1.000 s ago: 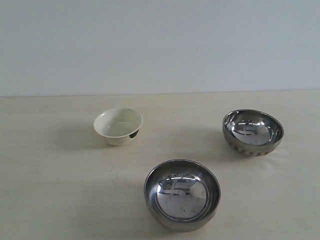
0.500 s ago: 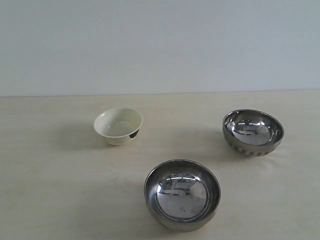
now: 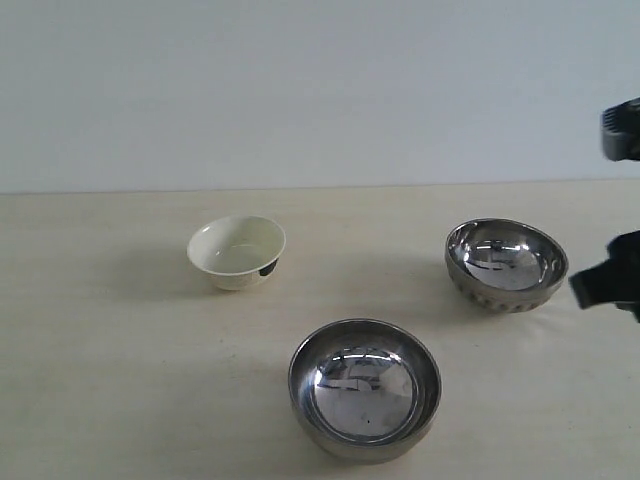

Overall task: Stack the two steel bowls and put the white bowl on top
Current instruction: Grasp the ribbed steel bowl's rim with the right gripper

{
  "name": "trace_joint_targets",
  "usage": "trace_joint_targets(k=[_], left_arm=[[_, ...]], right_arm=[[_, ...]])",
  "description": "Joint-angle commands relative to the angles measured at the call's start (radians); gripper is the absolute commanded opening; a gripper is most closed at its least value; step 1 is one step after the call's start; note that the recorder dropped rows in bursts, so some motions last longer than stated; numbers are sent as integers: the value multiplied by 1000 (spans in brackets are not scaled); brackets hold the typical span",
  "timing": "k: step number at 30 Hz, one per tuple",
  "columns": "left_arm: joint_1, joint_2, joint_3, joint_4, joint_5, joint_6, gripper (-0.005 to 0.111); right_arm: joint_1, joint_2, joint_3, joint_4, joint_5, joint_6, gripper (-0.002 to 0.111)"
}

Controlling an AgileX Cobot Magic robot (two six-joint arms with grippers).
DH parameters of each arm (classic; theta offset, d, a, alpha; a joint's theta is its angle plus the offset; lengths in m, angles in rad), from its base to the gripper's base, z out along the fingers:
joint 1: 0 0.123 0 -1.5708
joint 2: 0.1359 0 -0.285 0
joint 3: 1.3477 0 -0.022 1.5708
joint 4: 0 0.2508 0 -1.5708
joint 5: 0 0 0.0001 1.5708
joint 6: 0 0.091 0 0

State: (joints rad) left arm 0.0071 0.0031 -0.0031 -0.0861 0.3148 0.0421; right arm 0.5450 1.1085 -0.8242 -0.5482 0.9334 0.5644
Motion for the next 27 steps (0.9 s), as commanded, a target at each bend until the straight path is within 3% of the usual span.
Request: trace_joint_targets(k=[1, 9, 18, 27], left_arm=[[-5, -3, 3, 0, -8, -5, 4], [-5, -3, 3, 0, -8, -5, 4], [-5, -3, 3, 0, -8, -5, 4], [-5, -3, 3, 0, -8, -5, 4]], right_arm=[[-92, 178, -19, 7, -249, 29, 57], [-143, 492, -164, 83, -507, -59, 57], [-167, 764, -348, 92, -504, -104, 57], [-167, 910, -418, 92, -559, -104, 57]])
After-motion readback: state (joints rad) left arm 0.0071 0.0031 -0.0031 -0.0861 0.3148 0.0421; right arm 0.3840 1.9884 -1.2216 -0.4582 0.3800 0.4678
